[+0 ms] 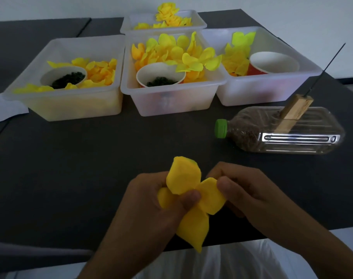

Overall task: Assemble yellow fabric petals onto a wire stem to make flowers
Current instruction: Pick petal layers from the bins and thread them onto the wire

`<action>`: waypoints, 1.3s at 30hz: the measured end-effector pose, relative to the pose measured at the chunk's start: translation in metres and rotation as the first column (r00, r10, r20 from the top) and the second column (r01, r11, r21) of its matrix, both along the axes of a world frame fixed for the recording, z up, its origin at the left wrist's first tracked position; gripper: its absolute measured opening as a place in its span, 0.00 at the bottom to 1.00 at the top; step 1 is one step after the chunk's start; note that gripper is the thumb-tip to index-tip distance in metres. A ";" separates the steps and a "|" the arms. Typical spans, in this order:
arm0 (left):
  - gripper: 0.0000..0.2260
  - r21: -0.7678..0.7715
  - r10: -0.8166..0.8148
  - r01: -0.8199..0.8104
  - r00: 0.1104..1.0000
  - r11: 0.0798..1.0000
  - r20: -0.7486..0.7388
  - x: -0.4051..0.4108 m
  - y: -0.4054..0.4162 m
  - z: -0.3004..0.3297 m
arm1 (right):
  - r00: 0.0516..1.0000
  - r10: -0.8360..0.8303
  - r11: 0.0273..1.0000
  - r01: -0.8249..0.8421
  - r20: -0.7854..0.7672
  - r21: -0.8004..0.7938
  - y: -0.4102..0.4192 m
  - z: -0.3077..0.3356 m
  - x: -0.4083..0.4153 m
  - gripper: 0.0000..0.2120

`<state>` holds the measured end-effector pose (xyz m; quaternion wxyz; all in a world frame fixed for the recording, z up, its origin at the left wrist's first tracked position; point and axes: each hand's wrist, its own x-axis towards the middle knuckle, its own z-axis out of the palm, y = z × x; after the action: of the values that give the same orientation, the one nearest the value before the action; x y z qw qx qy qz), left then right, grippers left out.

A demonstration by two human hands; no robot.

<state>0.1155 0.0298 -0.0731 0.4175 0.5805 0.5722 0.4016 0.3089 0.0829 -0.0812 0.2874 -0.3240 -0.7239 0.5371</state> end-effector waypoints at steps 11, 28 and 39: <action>0.07 0.040 -0.032 0.036 0.995 0.999 -0.090 0.005 0.011 -0.012 | 0.967 0.255 0.944 -0.249 -0.001 -0.215 0.022 -0.001 0.003 0.13; 0.10 0.054 -0.113 0.109 0.990 0.993 0.082 0.004 0.012 -0.011 | 0.973 -0.213 0.957 0.188 0.093 0.221 0.002 -0.014 -0.013 0.17; 0.13 -0.092 -0.178 0.174 0.983 0.981 -0.037 -0.010 0.023 -0.006 | 0.985 0.127 0.984 -0.110 0.117 -0.140 0.010 -0.007 0.003 0.11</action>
<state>0.1057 0.0526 -0.0789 0.4634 0.6187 0.5452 0.3243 0.3118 0.0933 -0.0883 0.1866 -0.3318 -0.7212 0.5788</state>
